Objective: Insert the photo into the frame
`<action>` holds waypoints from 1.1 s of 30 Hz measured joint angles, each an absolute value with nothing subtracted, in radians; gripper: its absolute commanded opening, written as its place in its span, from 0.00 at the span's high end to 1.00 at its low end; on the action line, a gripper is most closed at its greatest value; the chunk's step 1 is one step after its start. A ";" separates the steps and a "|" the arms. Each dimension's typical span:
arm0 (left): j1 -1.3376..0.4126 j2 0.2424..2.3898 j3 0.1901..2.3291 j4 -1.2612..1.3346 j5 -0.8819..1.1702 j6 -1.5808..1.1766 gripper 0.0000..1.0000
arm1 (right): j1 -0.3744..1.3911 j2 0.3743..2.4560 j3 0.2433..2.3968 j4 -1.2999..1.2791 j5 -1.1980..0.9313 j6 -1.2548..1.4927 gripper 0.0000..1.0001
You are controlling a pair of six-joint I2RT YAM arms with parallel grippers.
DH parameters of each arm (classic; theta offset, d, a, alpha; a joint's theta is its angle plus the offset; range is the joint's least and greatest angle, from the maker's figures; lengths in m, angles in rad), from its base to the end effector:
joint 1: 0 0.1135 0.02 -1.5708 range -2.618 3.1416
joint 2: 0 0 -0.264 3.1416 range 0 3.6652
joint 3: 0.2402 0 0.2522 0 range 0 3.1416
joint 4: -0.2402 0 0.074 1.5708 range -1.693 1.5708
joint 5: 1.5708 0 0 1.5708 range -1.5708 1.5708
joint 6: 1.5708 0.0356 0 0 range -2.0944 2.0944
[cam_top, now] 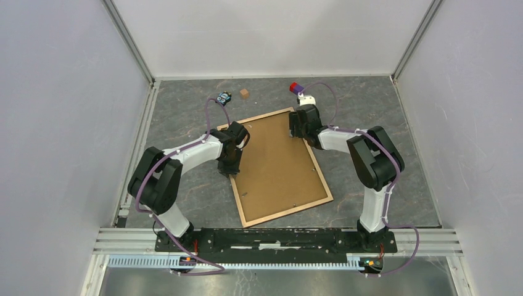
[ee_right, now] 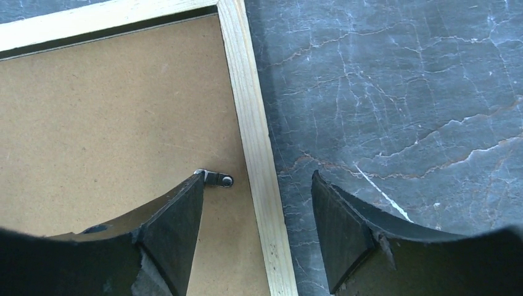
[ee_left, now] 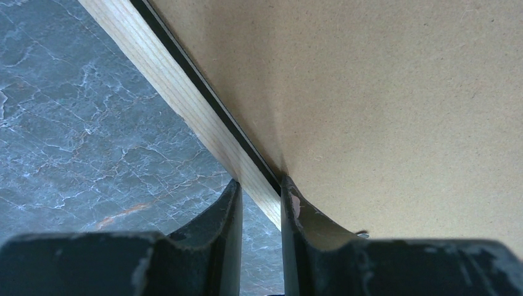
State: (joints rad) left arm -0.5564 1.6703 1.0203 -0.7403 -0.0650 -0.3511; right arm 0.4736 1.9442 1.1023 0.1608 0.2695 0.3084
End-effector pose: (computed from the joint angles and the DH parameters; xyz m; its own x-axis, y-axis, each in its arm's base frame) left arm 0.2536 -0.1550 0.1680 -0.9623 0.1943 -0.1905 0.1983 0.9801 -0.0017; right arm 0.3677 0.1778 0.1484 -0.6115 0.0154 -0.7911 -0.0734 0.9944 0.0761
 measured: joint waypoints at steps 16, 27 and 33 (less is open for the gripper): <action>-0.556 1.670 1.021 -0.741 -0.065 -0.351 0.98 | 0.481 1.985 1.164 0.141 0.282 0.310 0.57; -0.556 1.670 1.021 -0.741 -0.065 -0.351 0.98 | 0.492 1.989 1.172 0.126 0.349 0.316 0.73; -0.556 1.670 1.021 -0.741 -0.065 -0.351 0.98 | 0.495 1.989 1.172 0.127 0.350 0.308 0.77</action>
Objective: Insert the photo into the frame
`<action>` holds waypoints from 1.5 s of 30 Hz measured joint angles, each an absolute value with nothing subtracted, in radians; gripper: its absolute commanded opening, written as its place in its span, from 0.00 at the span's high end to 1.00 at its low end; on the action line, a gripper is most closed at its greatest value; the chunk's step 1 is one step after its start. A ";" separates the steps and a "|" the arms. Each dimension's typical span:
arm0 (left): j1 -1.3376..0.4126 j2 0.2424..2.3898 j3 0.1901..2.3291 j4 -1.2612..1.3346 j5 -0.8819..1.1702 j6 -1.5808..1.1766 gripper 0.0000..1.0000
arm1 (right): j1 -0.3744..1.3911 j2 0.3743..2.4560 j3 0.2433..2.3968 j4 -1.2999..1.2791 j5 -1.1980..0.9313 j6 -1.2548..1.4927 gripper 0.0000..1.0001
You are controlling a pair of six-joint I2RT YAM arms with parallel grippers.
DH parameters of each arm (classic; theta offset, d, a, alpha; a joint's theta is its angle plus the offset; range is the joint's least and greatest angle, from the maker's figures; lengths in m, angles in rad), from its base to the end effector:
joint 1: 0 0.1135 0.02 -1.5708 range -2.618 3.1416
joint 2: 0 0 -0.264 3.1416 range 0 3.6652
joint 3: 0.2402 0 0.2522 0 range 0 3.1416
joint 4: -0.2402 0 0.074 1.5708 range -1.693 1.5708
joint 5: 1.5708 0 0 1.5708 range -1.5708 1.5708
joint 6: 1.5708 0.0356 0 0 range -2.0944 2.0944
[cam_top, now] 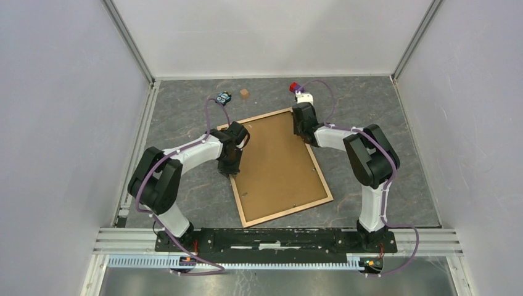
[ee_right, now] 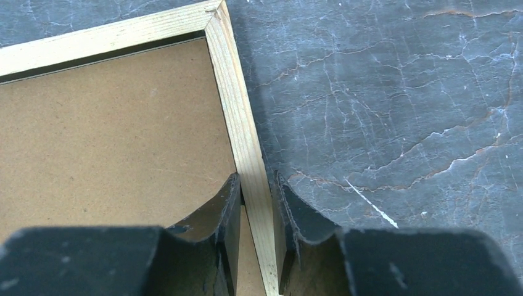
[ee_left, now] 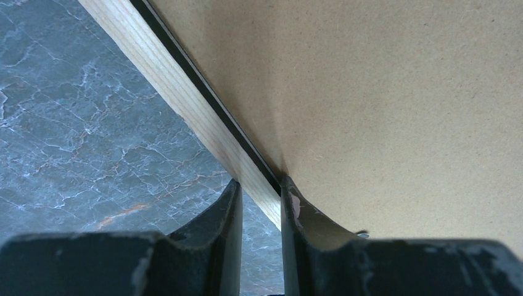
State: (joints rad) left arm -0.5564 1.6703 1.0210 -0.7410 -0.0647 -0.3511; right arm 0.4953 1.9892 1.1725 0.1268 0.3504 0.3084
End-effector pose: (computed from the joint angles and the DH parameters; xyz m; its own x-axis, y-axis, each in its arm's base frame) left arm 0.2536 -0.1550 0.1681 -0.9623 0.1943 -0.1904 0.1983 0.9801 -0.0020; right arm 0.3767 0.1896 0.1489 -0.5983 0.0008 -0.8012 -0.0334 0.9991 0.0259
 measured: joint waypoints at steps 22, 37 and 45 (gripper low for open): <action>-0.556 1.665 1.021 -0.741 -0.058 -0.351 0.97 | 0.494 1.816 1.052 -0.097 0.265 0.309 0.56; -0.569 1.419 0.981 -0.723 0.031 -0.324 0.32 | 0.470 1.690 0.898 -0.087 0.265 0.376 1.00; -0.576 1.295 1.039 -0.717 0.091 -0.320 0.19 | 0.427 1.579 0.760 -0.050 0.247 0.560 1.00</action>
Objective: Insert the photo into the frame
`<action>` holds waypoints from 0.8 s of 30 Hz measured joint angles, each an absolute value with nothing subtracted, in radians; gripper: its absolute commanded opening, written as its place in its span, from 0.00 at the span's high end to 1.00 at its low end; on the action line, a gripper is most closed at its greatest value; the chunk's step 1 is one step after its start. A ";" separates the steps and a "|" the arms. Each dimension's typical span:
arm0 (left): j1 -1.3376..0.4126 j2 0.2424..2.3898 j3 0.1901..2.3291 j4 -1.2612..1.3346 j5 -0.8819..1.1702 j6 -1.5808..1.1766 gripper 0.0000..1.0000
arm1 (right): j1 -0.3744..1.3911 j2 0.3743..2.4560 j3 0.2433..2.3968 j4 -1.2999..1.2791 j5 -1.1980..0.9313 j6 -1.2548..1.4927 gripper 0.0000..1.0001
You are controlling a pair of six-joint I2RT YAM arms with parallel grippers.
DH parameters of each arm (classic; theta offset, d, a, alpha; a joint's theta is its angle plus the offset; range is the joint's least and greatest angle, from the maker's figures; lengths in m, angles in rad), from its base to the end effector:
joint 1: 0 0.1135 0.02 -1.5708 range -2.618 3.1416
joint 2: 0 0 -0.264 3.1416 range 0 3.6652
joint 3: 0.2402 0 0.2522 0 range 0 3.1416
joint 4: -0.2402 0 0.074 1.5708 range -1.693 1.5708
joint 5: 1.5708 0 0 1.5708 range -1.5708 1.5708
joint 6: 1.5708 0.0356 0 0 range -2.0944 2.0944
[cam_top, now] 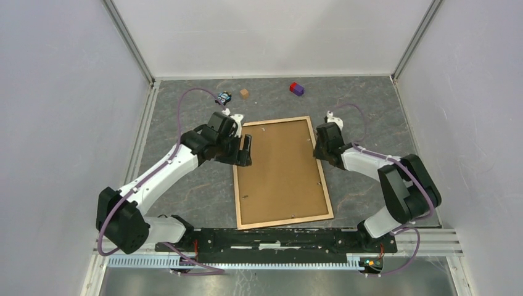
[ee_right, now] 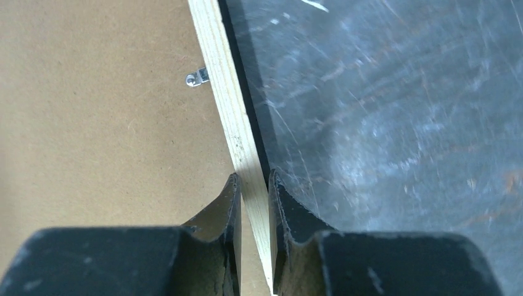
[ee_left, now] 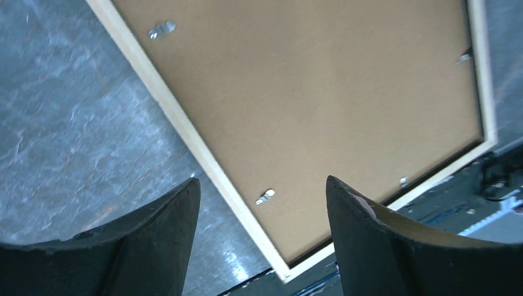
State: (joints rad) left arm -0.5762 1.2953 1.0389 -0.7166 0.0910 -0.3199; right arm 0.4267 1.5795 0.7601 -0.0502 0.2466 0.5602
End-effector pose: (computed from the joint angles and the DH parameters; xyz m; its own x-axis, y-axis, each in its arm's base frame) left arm 0.2179 -0.1454 0.2730 -0.8421 0.1737 -0.5107 0.3378 0.9079 -0.2483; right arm 0.2798 0.1176 0.1565 -0.7263 0.2358 -0.6456 0.1511 0.9711 0.1848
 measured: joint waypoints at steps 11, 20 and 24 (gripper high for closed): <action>-0.590 1.344 1.336 -0.655 0.266 -0.327 0.19 | 0.336 1.368 0.547 -0.049 0.216 1.001 1.00; -0.588 1.346 1.235 -0.583 0.278 -0.334 0.15 | 0.422 1.150 0.360 -0.043 0.284 1.382 0.74; -0.586 1.346 1.179 -0.599 0.213 -0.353 0.09 | 0.504 1.140 0.351 -0.076 0.320 1.431 0.46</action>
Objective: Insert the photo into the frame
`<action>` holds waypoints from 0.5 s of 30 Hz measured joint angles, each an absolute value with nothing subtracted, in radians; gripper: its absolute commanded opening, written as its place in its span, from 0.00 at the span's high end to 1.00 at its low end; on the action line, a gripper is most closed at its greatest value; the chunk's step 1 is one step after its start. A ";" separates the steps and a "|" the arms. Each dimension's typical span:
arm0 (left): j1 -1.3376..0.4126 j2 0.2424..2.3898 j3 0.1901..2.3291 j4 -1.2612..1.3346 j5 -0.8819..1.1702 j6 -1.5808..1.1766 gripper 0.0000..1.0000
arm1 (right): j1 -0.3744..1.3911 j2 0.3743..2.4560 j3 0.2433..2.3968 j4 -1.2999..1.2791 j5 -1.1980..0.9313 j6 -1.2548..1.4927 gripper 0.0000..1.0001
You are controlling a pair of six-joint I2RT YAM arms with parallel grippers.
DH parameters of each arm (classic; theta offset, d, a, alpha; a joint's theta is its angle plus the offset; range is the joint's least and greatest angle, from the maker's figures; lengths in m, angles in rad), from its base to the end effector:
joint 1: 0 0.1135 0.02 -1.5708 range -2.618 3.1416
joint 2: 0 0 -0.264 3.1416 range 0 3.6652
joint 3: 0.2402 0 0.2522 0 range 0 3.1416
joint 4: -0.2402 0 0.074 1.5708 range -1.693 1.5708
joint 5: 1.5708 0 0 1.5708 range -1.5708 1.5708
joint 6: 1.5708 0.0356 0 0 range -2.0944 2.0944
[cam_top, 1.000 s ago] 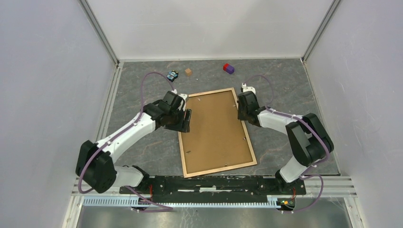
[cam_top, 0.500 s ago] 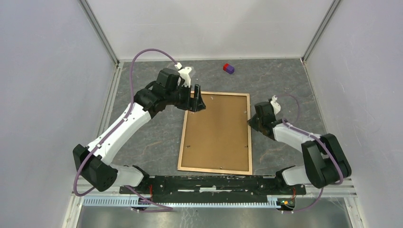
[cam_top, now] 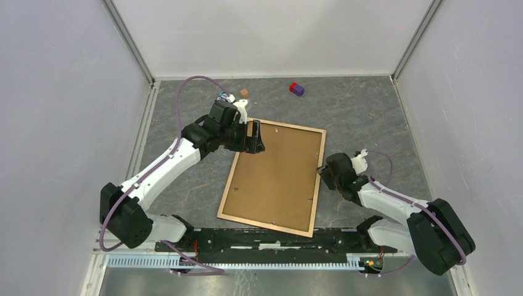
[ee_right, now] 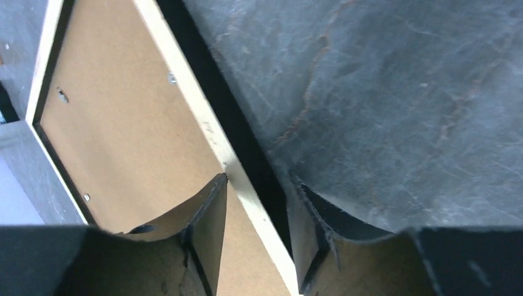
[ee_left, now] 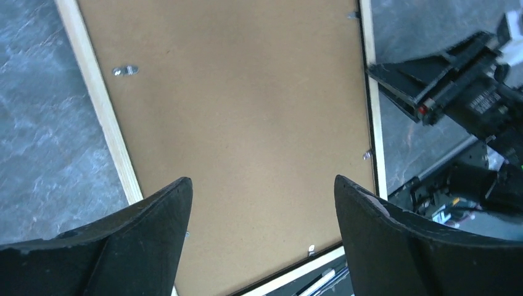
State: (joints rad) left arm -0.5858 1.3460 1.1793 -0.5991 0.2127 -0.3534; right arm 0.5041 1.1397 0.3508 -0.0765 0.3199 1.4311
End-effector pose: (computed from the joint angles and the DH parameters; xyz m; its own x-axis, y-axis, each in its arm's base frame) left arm 0.2384 -0.1672 0.3140 -0.7728 0.1068 -0.6256 0.4261 0.8178 -0.3867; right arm 0.1759 0.0843 0.1397 -0.3701 0.8694 -0.3274 0.6212 0.4936 0.6087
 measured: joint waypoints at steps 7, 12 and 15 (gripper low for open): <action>-0.603 1.304 0.992 -0.587 0.151 -0.648 0.18 | 0.546 1.190 0.413 -0.060 0.334 1.229 0.25; -0.738 1.167 0.723 -0.605 0.120 -1.007 0.36 | 0.546 1.201 0.439 -0.071 0.354 1.016 0.27; -0.844 1.057 0.612 -0.619 0.086 -1.244 0.35 | 0.546 1.190 0.457 -0.099 0.393 0.942 0.27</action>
